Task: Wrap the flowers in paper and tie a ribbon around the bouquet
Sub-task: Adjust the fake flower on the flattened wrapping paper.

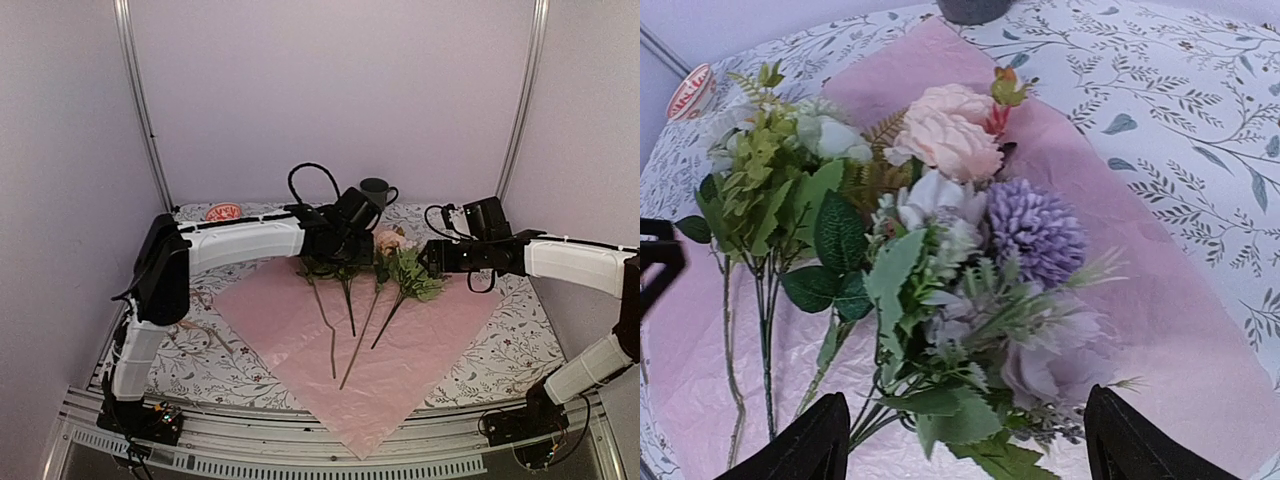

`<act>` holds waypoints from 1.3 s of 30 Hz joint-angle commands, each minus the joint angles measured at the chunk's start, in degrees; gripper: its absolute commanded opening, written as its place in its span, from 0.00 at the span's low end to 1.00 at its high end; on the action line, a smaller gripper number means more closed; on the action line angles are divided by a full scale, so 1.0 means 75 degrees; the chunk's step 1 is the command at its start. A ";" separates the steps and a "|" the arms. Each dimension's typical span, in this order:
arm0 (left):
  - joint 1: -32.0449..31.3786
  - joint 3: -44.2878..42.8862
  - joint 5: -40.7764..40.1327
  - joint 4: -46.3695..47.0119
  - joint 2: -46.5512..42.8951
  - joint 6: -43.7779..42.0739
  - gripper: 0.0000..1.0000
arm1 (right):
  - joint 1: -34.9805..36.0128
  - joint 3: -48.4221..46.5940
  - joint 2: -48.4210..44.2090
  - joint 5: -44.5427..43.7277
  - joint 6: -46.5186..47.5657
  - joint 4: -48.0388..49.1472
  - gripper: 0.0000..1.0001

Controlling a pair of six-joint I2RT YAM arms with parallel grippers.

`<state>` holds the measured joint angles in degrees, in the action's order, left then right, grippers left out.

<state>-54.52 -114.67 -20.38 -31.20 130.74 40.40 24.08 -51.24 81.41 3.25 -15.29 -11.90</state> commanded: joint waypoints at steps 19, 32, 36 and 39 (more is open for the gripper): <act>0.1577 0.4377 0.0654 0.1721 -0.1076 -0.0642 0.25 | -0.0085 -0.0706 0.2351 -0.0383 0.0067 0.0839 0.71; 0.1141 0.3677 -0.0297 0.1131 -0.1411 -0.1451 0.29 | 0.0669 -0.1642 0.2237 -0.1334 0.0637 -0.0446 0.73; 0.0787 0.4859 -0.1203 0.1606 -0.3361 -0.2948 0.38 | 0.0680 -0.1510 0.1082 -0.1100 0.0547 -0.1798 0.75; -0.0146 0.6365 -0.0076 0.2662 -0.5124 -0.4939 0.50 | 0.0867 -0.1094 0.0169 -0.0305 0.0450 -0.2422 0.74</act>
<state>-47.75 -75.99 -24.64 -19.88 108.12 21.80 29.21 -61.87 92.23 -4.08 -11.40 -20.86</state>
